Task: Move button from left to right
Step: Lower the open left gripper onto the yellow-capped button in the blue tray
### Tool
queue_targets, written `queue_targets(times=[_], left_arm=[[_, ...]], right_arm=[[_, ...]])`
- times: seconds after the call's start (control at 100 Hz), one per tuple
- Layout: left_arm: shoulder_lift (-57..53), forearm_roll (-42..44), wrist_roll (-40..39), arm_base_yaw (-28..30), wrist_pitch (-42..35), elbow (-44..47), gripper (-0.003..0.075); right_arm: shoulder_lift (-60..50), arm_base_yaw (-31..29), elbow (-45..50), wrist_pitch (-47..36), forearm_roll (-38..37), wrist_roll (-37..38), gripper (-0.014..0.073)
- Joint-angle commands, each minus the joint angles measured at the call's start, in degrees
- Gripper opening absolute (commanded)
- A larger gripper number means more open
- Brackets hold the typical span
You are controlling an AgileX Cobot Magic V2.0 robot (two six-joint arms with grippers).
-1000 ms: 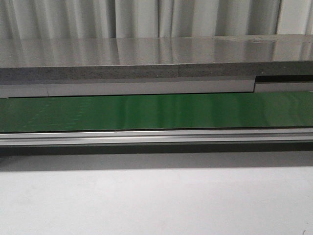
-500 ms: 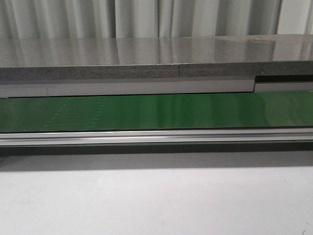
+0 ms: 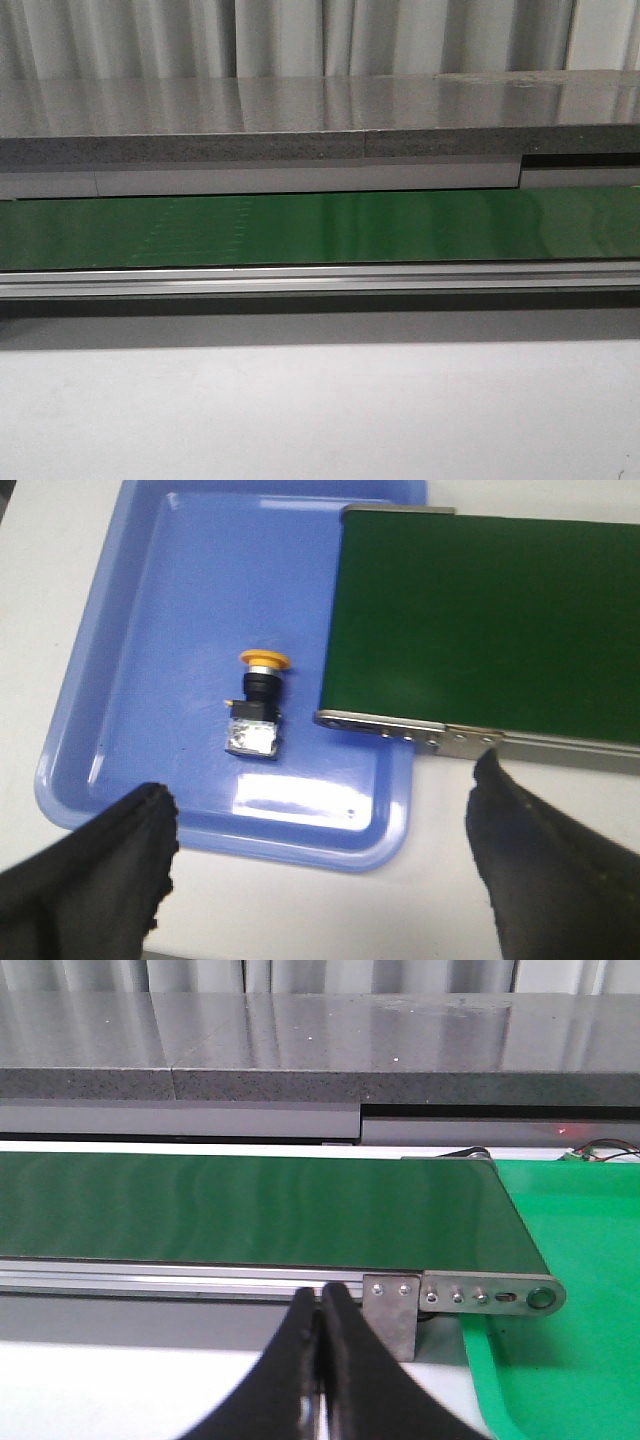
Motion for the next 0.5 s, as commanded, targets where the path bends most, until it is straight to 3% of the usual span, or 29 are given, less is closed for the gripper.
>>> queue_targets(times=[0.0,0.3,0.49], left_arm=[[4.19,-0.93,0.9,3.8,-4.81,-2.46,0.0578],[20.72,-6.05,2.09,14.05,-12.1,-3.56,0.0578],[28.25,-8.11,3.57,14.89,-15.5,-5.42,0.0578]], right_arm=[[-1.11,0.13,-0.88,-4.64,-0.27,0.04,-0.0067],[-1.11,0.13,-0.88,-4.64,-0.27,0.04,-0.0067],[-1.11,0.13,-0.88,-4.64,-0.27,0.04,-0.0067]])
